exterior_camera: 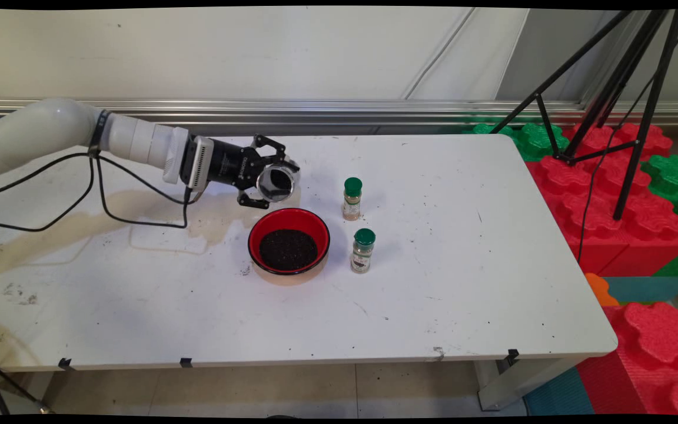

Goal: Pour the black seasoning powder in the red bowl

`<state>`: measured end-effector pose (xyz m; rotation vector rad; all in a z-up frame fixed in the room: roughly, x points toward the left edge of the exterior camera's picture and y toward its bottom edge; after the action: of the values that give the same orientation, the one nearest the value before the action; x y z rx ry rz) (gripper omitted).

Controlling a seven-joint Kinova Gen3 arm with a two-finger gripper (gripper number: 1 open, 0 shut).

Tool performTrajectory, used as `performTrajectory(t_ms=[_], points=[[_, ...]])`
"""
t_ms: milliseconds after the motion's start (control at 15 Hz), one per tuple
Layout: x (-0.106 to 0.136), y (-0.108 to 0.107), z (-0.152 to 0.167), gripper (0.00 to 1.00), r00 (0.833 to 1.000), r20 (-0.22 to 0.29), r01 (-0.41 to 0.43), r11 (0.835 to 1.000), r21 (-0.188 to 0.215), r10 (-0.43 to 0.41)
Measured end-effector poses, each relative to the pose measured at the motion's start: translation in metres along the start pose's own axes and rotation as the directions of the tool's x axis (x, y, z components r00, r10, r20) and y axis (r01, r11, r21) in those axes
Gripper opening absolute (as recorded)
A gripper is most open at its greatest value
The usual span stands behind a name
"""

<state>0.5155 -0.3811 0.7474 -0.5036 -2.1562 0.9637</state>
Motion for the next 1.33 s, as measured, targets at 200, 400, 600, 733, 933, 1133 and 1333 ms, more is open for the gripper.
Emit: performTrajectory(t_ms=[200,400,600,733,933,1133,1333], points=[[0.002,-0.009,0.005,0.0,0.997,0.015,-0.082,0.997,0.002,0.082],[0.003,-0.015,0.007,0.0,0.99,0.025,-0.142,0.99,0.001,0.142],[0.005,-0.021,0.01,0.0,0.978,0.035,-0.208,0.978,-0.001,0.208],[0.006,-0.026,0.012,0.0,0.964,0.043,-0.262,0.965,-0.003,0.262],[0.009,-0.032,0.014,0.0,0.94,0.054,-0.337,0.941,-0.005,0.337],[0.012,-0.036,0.015,0.0,0.919,0.059,-0.39,0.921,-0.007,0.389],[0.016,-0.038,0.016,0.0,0.895,0.059,-0.442,0.897,-0.011,0.442]])
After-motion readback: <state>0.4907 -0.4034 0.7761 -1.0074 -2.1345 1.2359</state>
